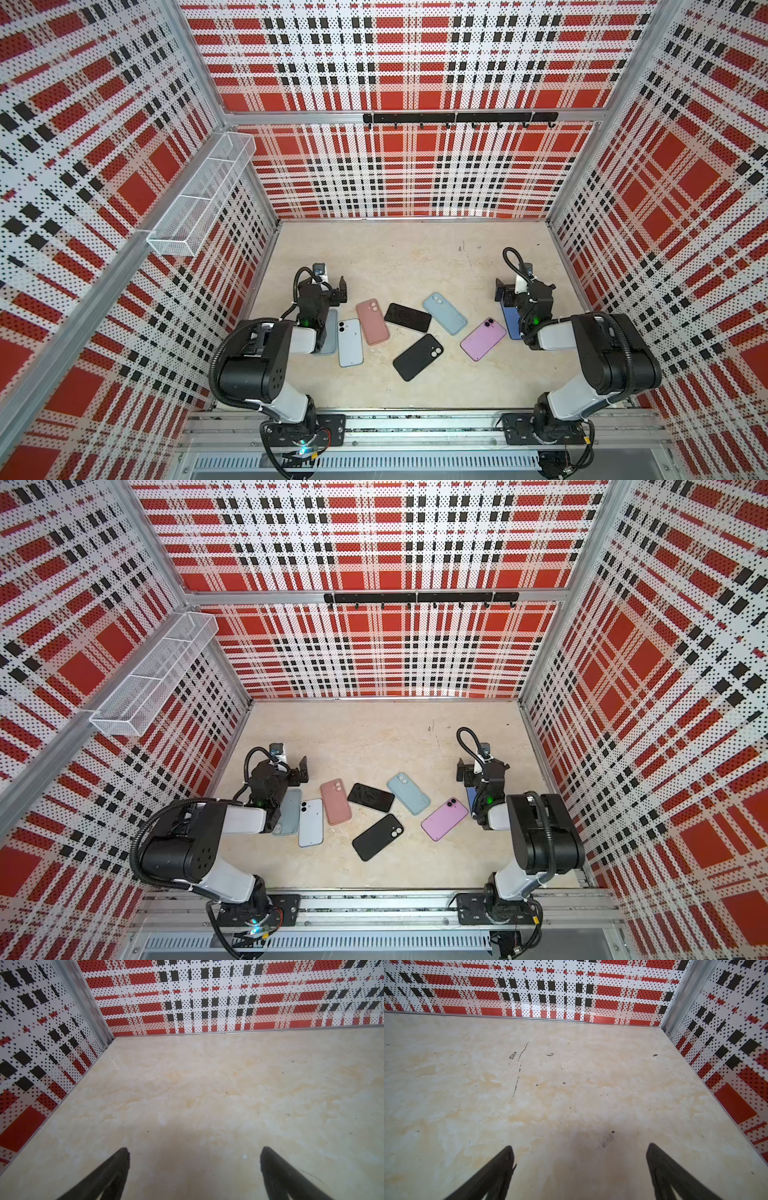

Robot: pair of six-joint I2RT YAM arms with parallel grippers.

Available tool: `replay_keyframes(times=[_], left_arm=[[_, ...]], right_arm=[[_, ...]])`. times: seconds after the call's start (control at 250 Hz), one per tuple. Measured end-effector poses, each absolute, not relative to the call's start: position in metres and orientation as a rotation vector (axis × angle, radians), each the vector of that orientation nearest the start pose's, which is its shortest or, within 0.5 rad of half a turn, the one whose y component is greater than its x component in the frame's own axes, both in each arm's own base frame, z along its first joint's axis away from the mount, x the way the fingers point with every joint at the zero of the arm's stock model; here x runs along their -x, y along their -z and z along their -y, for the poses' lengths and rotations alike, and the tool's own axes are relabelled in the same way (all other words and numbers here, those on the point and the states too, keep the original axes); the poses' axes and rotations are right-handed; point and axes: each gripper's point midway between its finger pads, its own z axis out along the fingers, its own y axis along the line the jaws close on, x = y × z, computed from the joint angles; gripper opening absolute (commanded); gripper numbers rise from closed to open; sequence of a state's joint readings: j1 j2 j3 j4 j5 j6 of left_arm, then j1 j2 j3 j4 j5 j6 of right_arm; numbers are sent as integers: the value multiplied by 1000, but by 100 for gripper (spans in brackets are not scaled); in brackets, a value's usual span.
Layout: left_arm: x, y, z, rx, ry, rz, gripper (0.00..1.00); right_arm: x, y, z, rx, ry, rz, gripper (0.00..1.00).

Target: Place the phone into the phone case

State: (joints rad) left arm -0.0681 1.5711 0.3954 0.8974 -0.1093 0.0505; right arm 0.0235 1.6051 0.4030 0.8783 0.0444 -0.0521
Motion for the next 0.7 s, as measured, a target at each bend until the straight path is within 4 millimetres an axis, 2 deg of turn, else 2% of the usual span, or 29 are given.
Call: replay_keyframes(times=[0.704], left_arm=[[-407,-111,3,-20,-49,-1833,99]], right_arm=[[-406,-92,-1,40,62,-1894,100]])
